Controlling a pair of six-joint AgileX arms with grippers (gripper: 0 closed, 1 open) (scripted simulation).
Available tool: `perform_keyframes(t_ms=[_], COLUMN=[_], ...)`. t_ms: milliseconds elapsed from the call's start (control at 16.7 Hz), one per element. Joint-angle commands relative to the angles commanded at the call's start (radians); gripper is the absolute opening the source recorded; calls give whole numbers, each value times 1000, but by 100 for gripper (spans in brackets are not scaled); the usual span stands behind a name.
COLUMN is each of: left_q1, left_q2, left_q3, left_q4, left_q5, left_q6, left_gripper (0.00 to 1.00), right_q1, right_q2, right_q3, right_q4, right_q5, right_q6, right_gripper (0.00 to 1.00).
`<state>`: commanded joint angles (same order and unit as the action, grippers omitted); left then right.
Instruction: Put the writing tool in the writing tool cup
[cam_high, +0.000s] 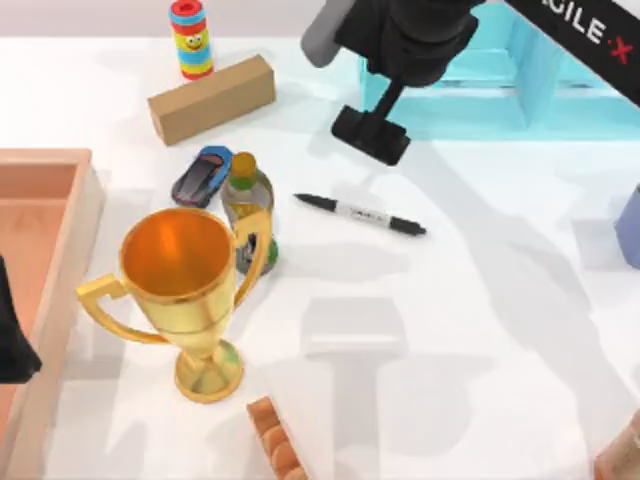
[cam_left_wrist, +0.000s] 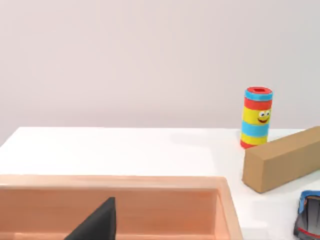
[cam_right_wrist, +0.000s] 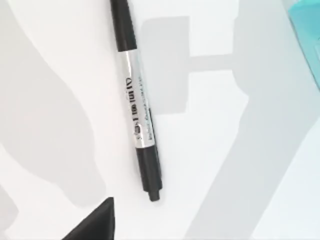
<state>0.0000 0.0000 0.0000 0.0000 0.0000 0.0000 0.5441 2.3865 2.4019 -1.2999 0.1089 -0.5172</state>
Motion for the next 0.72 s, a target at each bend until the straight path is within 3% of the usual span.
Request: perform_keyframes(t_ms=[300,720], left_q1=[0,0], left_q2=[0,0], left_q3=[0,0], left_q4=[0,0], left_q5=[0,0], left_q6=[0,0], left_gripper=[100,100], right_q1=[53,55], right_q2=[248,275], right_q3=[228,248], right_q4=[-156,-171], right_q5=[44,47], right_q6=[-63,-71], right_gripper=[100,100])
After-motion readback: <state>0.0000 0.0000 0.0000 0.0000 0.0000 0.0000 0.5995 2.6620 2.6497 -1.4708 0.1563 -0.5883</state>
